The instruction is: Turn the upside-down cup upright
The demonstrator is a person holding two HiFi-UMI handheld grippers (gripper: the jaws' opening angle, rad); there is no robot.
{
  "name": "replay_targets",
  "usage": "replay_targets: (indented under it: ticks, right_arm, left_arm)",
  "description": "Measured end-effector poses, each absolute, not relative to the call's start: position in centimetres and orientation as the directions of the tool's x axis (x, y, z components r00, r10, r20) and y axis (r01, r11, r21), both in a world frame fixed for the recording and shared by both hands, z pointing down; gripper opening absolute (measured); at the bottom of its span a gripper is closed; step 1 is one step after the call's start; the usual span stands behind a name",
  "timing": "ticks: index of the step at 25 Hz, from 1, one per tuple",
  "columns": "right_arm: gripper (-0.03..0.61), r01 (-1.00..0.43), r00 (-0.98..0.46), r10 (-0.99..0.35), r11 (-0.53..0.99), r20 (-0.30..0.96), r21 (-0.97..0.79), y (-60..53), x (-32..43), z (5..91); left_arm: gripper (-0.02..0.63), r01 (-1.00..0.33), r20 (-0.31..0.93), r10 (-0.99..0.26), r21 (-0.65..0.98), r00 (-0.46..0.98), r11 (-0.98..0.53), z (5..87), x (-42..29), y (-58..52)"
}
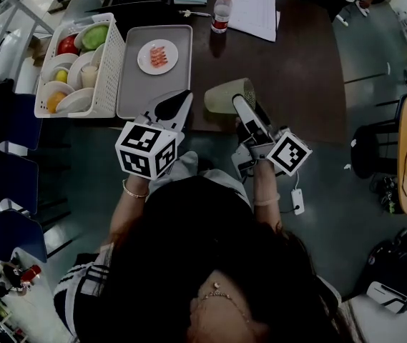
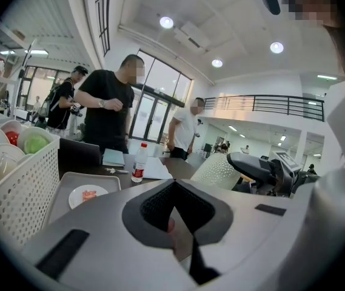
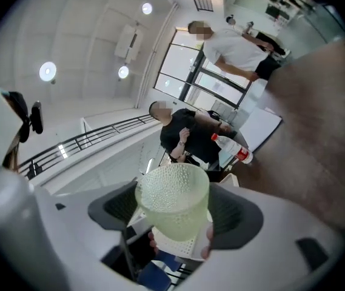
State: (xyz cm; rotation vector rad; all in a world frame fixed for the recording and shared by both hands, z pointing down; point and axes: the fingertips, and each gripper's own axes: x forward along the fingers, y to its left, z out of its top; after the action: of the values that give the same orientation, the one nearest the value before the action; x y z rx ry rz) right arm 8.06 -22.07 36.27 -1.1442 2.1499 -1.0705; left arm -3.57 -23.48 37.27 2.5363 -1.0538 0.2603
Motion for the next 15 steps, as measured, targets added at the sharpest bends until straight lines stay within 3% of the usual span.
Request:
replay_targets:
  ticks: [15]
  right_arm:
    - [0.379, -0.07, -0.51, -0.841, 0.248, -0.179, -0.966, -21.8, 9.1, 39.2]
  left_arm:
    - [0.002, -0.693, 0.297, -0.627, 0.301, 0.721, -0.655, 37.0, -3.6, -23.0]
